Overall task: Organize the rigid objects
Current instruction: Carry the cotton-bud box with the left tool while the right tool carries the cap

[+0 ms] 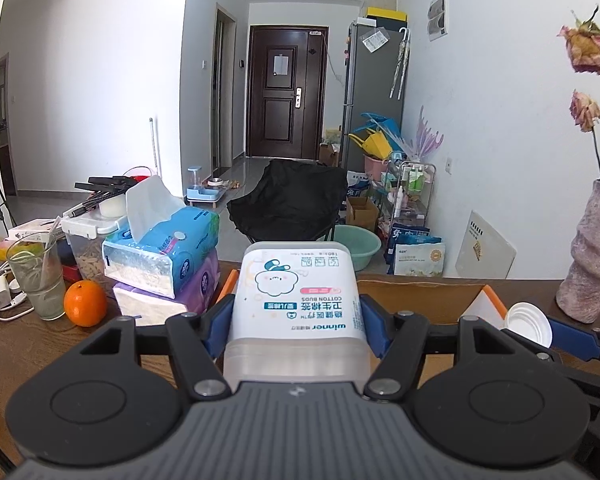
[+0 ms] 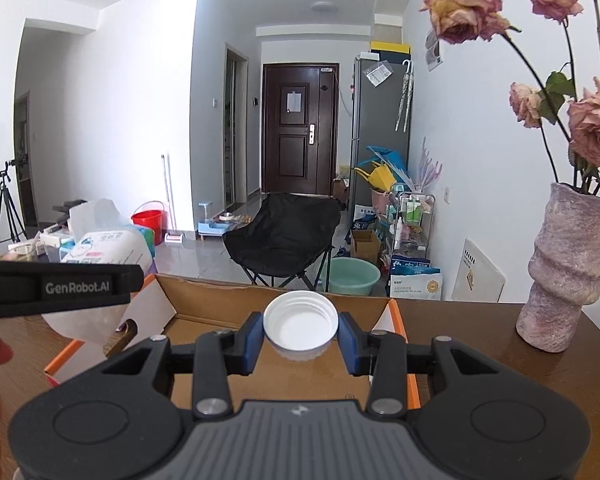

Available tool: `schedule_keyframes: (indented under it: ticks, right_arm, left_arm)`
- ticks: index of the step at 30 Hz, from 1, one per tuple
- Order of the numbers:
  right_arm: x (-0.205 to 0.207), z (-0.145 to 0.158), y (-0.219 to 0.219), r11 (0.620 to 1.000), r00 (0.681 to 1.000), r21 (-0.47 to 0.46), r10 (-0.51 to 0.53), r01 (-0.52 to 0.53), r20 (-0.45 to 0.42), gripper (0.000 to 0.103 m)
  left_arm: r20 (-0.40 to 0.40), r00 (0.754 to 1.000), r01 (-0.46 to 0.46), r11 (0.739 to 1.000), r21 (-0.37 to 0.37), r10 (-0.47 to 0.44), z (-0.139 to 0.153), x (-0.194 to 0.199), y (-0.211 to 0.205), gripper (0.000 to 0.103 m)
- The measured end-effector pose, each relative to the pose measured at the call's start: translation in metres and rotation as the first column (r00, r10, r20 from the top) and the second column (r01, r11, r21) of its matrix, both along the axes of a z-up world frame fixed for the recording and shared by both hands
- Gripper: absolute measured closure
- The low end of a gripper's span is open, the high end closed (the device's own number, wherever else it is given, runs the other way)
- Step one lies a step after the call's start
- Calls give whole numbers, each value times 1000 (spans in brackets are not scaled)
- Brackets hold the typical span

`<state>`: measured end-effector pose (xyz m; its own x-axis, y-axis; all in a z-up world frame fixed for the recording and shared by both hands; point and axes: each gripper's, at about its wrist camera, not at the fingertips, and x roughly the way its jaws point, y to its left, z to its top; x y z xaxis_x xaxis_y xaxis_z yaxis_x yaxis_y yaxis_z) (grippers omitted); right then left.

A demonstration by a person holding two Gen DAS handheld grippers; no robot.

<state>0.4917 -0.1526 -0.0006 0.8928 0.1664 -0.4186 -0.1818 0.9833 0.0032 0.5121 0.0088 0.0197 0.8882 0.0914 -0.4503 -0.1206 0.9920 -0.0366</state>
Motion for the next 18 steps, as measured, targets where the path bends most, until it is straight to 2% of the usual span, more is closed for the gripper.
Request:
schedule_keyframes:
  ticks: [18]
  right_arm:
    - [43,-40,4,999,993,-37,3,-8,-115,64]
  left_arm:
    - [-163,986,-17,999,46,24,-48,49,5,37]
